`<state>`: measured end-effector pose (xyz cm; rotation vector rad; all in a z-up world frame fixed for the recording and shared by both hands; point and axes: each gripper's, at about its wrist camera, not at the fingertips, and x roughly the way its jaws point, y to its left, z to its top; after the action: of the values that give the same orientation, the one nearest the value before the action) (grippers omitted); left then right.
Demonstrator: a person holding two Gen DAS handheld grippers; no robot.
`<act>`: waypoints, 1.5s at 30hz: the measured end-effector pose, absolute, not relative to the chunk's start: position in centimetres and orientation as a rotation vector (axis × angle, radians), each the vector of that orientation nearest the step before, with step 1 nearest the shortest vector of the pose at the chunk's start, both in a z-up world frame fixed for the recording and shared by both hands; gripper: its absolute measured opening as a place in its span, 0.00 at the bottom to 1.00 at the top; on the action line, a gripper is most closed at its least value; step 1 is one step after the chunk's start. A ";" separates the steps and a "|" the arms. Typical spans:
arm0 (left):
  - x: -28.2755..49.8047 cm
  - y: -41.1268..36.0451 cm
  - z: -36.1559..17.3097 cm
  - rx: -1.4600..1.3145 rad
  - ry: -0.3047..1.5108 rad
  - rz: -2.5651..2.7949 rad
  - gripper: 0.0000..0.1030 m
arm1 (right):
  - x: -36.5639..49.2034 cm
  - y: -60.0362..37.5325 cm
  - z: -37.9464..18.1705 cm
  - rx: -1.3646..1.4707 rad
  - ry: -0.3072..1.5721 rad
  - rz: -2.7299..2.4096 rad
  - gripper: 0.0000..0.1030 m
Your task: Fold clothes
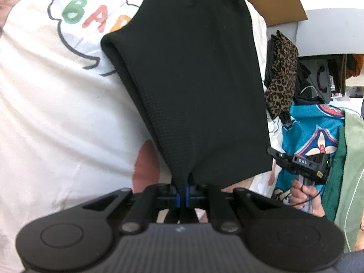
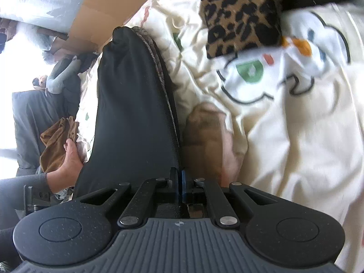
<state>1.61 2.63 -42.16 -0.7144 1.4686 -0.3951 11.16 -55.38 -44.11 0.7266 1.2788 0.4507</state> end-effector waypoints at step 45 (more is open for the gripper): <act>1.8 1.9 -43.3 -0.690 1.562 -0.343 0.04 | 13.2 -51.0 -44.1 0.637 1.341 0.660 0.02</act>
<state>1.84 1.89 -43.31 -0.6898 1.5616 -0.3430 13.23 -51.01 -44.08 0.6370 1.3414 0.6598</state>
